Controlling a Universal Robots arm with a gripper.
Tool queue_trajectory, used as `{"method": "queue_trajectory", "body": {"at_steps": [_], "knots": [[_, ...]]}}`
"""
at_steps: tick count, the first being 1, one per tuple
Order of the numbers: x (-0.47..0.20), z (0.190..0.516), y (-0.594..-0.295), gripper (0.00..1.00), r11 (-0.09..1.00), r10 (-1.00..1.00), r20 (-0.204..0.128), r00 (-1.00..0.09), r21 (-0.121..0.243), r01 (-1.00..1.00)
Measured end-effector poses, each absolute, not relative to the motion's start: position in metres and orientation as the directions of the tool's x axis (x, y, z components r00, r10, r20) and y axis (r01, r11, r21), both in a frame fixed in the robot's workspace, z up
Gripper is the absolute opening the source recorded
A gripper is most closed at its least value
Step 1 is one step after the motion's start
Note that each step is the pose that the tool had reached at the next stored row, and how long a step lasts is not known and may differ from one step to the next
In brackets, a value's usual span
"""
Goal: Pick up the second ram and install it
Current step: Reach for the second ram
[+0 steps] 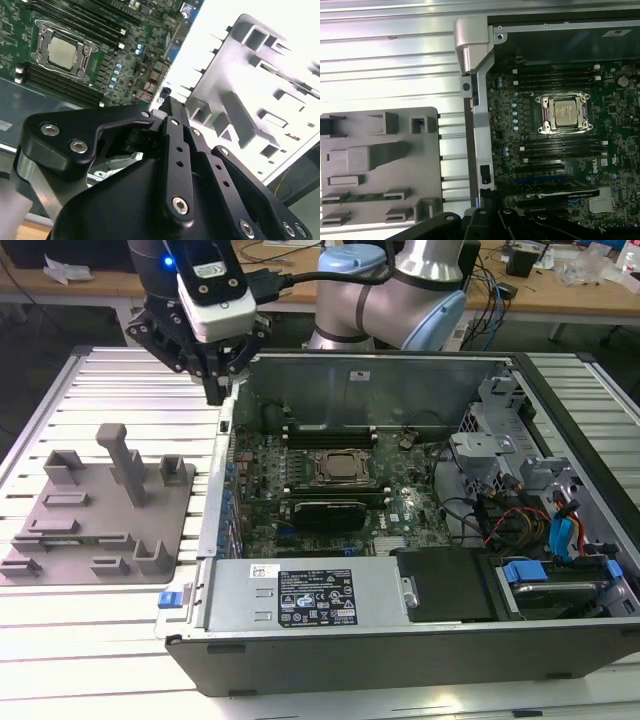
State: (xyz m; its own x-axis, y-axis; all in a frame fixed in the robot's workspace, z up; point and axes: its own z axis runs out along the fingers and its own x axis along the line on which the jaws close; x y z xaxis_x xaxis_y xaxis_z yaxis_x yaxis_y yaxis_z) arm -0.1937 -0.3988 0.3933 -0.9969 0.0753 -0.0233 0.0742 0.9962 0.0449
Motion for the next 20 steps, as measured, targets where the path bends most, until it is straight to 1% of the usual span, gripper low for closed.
{"method": "queue_trajectory", "body": {"at_steps": [20], "knots": [[-0.240,0.393,-0.399,0.08,0.996,0.075,-0.023,-0.997,0.045,0.074]]}}
